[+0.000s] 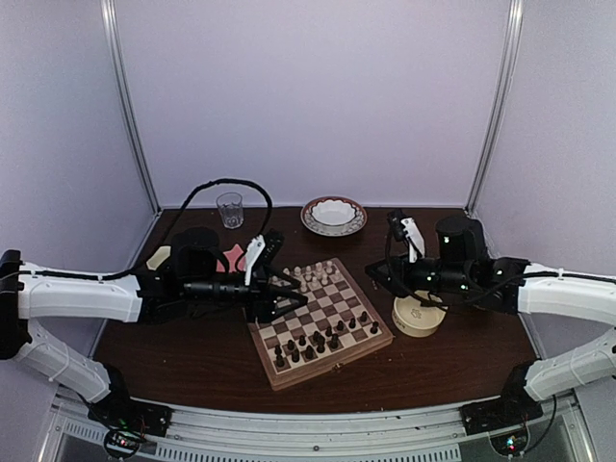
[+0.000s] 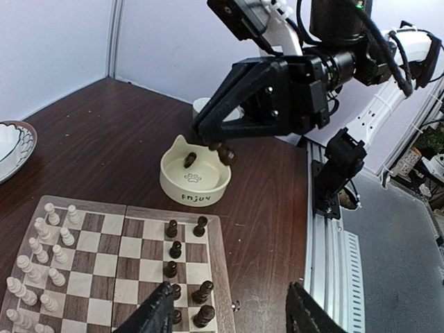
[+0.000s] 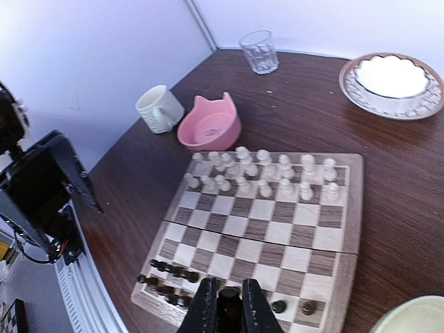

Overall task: Set up the chess pieces on the board
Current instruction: Pass from the right arm to the left

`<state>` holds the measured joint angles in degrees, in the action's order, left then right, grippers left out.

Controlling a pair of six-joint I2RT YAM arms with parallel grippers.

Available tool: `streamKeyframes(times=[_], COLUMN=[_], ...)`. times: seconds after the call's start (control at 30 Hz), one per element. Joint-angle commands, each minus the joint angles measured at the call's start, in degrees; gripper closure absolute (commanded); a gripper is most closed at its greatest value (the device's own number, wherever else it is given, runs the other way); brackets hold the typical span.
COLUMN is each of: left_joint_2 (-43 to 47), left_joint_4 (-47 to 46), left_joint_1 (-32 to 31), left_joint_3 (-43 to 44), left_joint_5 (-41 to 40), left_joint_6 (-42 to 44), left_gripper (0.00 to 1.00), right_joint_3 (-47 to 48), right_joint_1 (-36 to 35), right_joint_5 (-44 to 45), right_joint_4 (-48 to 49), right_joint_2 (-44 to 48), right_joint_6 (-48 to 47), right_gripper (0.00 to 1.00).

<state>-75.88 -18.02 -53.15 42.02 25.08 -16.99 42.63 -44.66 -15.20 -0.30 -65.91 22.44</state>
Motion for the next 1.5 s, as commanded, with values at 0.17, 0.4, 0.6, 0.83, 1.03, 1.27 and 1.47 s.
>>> streamKeyframes(times=[0.17, 0.4, 0.6, 0.83, 1.03, 1.27, 1.47], left_joint_2=[-2.52, -3.61, -4.31, -5.33, -5.4, -4.87, -4.36], left_joint_4=[-13.08, -14.8, -14.59, -15.37, -16.69, -17.99, -18.11], left_joint_1=[-0.12, -0.12, -0.09, -0.07, -0.03, -0.09, 0.01], left_joint_3=[-0.41, -0.32, 0.0, 0.29, 0.01, -0.53, -0.8], left_joint_5=[7.3, 9.0, 8.79, 9.27, 10.09, 10.18, 9.81], left_joint_6=[-4.93, -6.39, -7.04, -7.86, -7.97, -8.05, -7.91], left_gripper=[0.44, 0.5, 0.53, 0.55, 0.62, 0.67, 0.81], right_joint_3=[7.12, 10.08, 9.37, 8.6, 8.65, 8.46, 7.98], right_joint_1=[-11.53, -15.52, -16.33, -16.65, -16.93, -17.29, -17.6], right_joint_5=[2.83, 2.86, 3.01, 3.16, 2.29, 1.4, 0.91], right_joint_4=[13.15, 18.17, 21.68, 22.97, 23.98, 25.46, 27.08], right_joint_2=[-7.96, -12.96, -13.03, -12.71, -13.74, -14.72, -15.57], right_joint_6=[0.85, 0.36, 0.27, -0.07, 0.24, 0.58, 0.77], right_gripper=[0.99, 0.99, 0.99, 0.99, 0.99, 0.99, 0.99])
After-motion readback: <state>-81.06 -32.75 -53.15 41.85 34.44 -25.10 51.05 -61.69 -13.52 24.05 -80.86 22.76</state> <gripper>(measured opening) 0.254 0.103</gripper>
